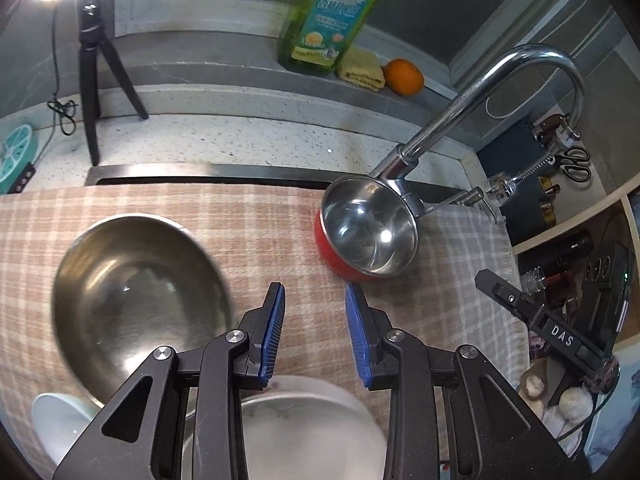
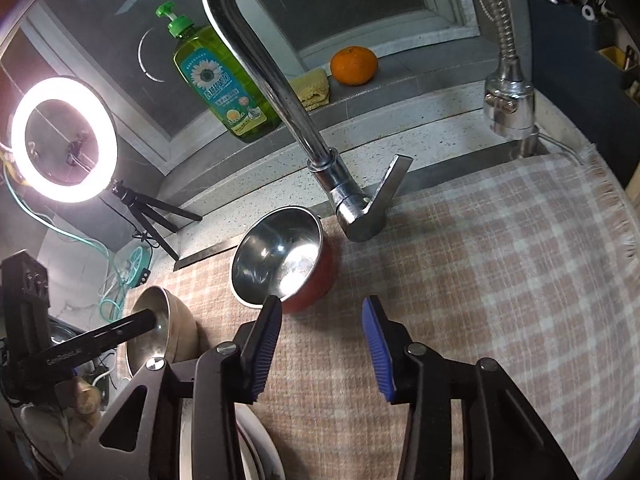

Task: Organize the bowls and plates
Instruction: 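Move both tools toward the red saucepan by the faucet, then close both tools together on the red saucepan rim, then carry the red saucepan with both tools onto the large steel bowl, then open both tools and release the saucepan rim inside the steel bowl, then move both tools to the pale blue bowl and close on its rim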

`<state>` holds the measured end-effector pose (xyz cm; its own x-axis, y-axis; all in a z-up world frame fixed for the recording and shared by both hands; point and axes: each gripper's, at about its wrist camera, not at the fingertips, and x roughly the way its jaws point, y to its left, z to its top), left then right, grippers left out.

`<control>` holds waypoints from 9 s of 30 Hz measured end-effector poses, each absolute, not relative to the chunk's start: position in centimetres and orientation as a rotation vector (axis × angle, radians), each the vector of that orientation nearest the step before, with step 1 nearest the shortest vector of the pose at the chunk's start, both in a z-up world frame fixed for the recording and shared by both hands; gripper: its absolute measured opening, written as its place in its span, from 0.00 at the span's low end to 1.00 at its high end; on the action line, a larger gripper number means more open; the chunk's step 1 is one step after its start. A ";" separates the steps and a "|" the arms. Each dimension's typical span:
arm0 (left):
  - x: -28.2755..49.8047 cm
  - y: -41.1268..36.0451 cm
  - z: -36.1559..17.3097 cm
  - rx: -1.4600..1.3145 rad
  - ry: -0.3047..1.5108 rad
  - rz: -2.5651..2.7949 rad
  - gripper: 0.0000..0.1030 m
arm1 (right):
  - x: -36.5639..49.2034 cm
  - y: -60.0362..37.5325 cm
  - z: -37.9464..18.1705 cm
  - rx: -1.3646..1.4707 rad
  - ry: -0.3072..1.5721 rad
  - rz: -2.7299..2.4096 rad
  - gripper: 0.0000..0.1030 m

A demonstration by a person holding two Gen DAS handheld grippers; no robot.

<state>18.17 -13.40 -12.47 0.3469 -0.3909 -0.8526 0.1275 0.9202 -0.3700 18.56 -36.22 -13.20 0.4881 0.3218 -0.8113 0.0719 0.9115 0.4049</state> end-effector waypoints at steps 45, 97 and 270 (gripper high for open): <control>26.7 -16.1 -18.1 -0.254 1.316 -0.264 0.11 | 27.0 -37.0 -19.5 0.639 1.200 0.195 0.12; 21.1 -13.3 -11.4 -0.241 1.238 -0.303 0.06 | 22.8 -32.3 -11.9 0.580 1.153 0.255 0.06; 3.5 12.9 -16.5 -0.596 1.305 -0.041 0.09 | 14.3 -5.1 -18.4 0.238 1.475 0.589 0.24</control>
